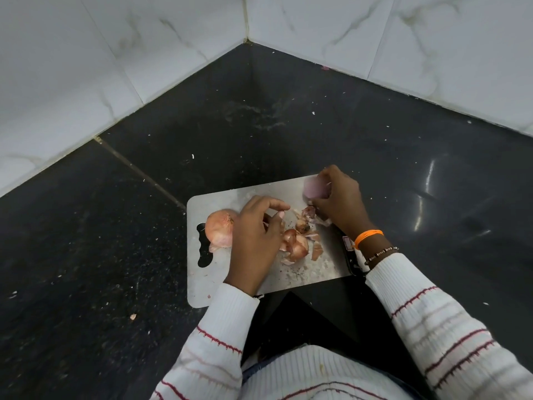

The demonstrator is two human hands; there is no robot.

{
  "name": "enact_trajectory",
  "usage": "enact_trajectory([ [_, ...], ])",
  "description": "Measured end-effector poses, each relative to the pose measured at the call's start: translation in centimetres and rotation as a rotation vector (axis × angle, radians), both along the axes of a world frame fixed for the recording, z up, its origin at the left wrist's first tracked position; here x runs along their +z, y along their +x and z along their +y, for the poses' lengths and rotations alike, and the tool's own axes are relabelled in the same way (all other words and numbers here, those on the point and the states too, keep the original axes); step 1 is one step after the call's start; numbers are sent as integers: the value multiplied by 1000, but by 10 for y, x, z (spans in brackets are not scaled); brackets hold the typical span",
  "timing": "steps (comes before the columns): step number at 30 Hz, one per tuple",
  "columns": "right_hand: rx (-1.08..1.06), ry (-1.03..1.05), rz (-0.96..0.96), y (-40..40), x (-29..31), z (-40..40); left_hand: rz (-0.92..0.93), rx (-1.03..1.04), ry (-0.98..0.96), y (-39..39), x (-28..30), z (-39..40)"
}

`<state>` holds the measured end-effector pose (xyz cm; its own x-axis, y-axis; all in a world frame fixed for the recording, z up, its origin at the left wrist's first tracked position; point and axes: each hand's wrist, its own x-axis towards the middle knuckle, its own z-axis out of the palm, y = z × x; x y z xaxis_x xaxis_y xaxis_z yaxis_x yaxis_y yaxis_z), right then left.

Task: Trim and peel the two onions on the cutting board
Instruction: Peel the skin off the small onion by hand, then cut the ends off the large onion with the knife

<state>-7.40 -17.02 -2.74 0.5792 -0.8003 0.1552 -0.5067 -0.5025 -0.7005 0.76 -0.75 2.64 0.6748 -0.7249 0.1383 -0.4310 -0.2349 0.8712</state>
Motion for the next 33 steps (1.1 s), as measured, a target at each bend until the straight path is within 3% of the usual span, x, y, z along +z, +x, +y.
enact_trajectory([
  [6,-43,-39,-19,-19,24,25,-210,76,173,17,0,16],
  [10,146,169,311,-29,38,45,-282,119,462,28,-2,25],
  [13,267,227,503,-27,34,52,-266,126,558,29,-8,29],
  [19,324,192,508,-10,28,62,-174,138,488,38,-18,37],
  [29,375,70,410,35,20,97,-194,189,347,43,-25,46],
  [33,426,119,324,54,20,111,-202,243,266,47,-18,49],
])
